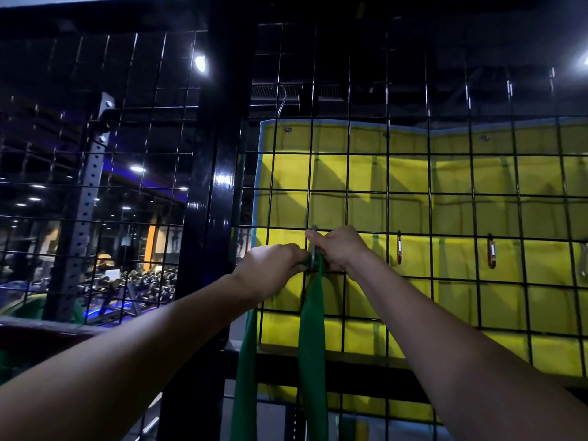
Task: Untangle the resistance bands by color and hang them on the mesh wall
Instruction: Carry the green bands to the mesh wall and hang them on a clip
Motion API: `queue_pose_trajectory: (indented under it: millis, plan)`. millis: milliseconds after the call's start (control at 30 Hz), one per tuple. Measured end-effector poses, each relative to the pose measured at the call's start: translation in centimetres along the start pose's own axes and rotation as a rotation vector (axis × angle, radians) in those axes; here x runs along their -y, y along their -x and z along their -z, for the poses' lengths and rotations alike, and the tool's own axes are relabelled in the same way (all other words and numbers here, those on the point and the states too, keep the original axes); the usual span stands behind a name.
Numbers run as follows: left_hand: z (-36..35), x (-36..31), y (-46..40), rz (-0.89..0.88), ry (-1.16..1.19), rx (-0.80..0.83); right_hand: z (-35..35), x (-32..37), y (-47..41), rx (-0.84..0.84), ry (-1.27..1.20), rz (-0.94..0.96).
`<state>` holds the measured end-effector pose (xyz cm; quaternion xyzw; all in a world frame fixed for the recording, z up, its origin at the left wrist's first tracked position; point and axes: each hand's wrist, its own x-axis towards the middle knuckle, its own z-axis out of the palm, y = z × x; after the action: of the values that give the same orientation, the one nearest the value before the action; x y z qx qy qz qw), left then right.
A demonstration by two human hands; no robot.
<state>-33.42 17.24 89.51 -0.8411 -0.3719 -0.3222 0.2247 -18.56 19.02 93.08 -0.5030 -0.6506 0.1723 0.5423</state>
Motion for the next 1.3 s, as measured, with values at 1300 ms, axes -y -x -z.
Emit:
queue_pose_trajectory:
  millis: [1300]
  plan:
    - [-4.1,-0.2,0.4,0.006,0.042,-0.336,2.2,0.3,2.9,-0.042,-0.219,-0.009]
